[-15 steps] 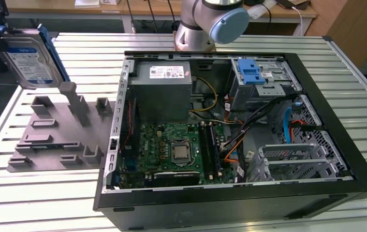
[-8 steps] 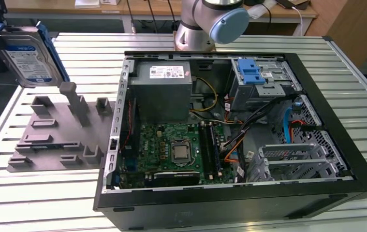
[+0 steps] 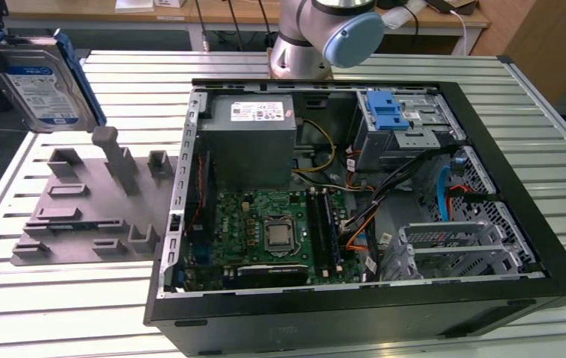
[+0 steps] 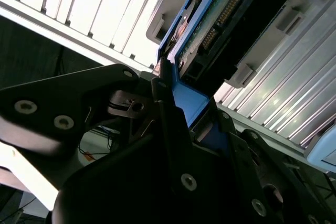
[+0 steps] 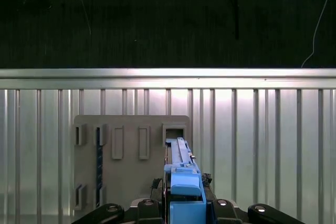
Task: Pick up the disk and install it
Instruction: 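Pick up the disk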
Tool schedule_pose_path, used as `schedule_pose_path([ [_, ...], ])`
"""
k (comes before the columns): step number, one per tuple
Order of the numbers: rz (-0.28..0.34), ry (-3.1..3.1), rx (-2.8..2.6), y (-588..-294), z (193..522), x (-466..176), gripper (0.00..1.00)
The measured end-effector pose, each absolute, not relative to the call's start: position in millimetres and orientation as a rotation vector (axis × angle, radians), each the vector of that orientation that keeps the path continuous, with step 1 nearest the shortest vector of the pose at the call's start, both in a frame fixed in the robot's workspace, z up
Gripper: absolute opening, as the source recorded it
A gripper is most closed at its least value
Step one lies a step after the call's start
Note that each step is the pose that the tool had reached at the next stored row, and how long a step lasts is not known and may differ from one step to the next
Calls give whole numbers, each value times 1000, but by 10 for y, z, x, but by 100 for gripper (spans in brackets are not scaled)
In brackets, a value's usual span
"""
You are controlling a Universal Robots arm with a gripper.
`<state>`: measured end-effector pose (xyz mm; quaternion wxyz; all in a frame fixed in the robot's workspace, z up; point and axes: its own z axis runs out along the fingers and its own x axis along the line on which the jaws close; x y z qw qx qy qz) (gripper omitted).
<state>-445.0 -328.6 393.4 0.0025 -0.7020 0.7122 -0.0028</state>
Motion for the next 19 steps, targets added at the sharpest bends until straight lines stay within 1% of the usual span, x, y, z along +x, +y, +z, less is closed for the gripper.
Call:
schedule_pose_path([
  [19, -9, 2234, -2202, -3286, 4083, -4450, 36],
])
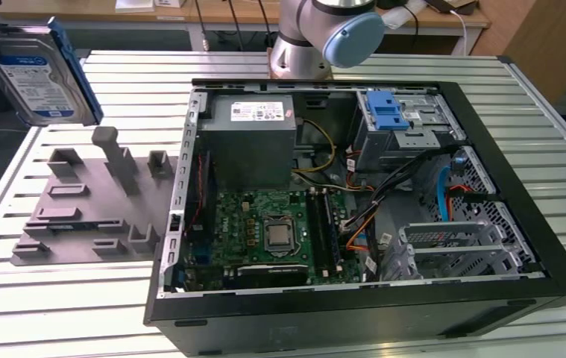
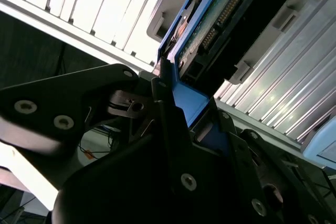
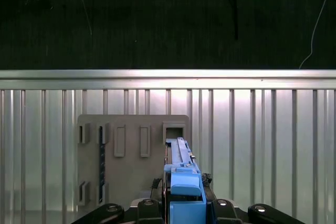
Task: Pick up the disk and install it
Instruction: 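Pick up the disk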
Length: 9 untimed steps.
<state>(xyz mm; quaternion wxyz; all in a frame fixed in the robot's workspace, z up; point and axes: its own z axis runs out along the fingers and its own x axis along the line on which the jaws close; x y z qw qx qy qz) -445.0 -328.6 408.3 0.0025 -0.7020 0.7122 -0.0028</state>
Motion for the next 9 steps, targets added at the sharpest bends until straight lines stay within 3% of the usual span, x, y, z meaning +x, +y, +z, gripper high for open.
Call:
schedule_pose_path([
  [9, -9, 2234, -2202, -3286, 4150, -4450, 36],
])
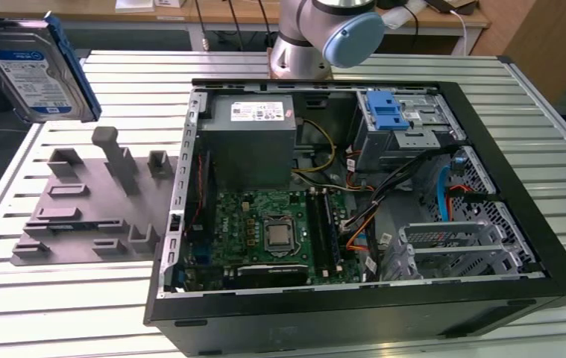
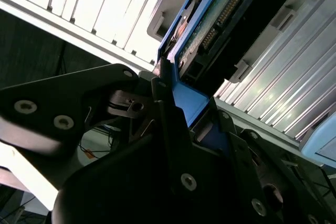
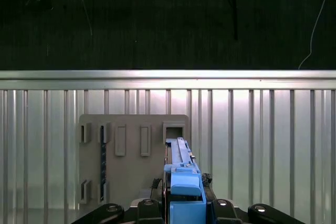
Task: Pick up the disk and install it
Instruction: 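Pick up the disk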
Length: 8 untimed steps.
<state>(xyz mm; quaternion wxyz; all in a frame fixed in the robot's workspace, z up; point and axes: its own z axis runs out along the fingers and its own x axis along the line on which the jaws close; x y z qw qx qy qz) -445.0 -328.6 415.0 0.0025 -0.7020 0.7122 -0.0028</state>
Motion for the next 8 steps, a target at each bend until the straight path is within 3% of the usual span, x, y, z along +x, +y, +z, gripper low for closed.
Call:
schedule_pose_path([
  [8, -9, 2234, -2202, -3286, 4224, -4450, 36],
])
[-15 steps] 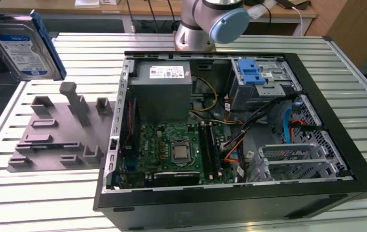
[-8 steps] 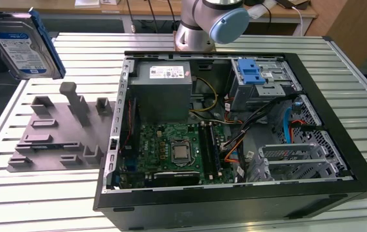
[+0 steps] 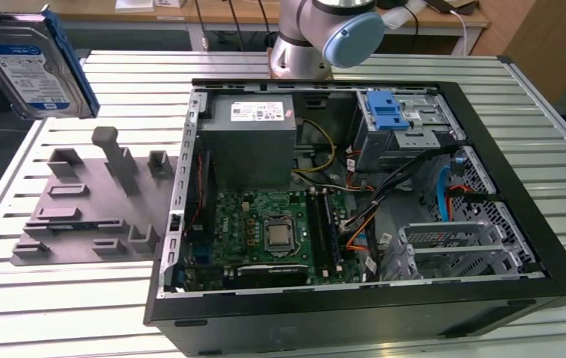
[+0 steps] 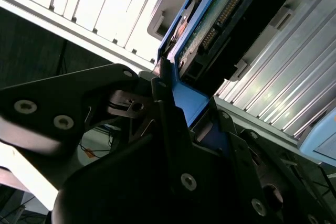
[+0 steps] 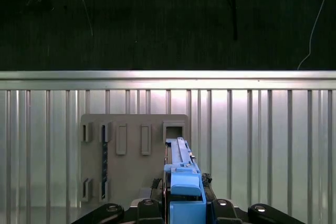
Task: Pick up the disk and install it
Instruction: 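Pick up the disk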
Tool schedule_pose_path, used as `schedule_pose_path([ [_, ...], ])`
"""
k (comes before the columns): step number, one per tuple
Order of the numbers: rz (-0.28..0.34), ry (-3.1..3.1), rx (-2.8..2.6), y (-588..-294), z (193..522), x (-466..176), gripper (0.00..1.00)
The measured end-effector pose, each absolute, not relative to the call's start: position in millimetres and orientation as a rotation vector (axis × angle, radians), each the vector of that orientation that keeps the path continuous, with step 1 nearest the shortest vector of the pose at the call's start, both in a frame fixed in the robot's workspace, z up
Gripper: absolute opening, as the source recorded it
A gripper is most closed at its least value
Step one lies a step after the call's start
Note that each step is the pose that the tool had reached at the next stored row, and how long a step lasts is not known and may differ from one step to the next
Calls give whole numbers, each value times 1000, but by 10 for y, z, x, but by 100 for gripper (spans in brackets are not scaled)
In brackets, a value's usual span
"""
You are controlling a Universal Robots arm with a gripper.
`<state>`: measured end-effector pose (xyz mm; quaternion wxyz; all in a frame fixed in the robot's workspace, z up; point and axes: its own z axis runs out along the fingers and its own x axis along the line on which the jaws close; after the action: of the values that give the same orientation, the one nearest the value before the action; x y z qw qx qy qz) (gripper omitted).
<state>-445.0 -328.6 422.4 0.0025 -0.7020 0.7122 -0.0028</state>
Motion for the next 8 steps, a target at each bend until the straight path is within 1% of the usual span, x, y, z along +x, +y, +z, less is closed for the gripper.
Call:
schedule_pose_path([
  [8, -9, 2234, -2202, -3286, 4284, -4450, 36],
])
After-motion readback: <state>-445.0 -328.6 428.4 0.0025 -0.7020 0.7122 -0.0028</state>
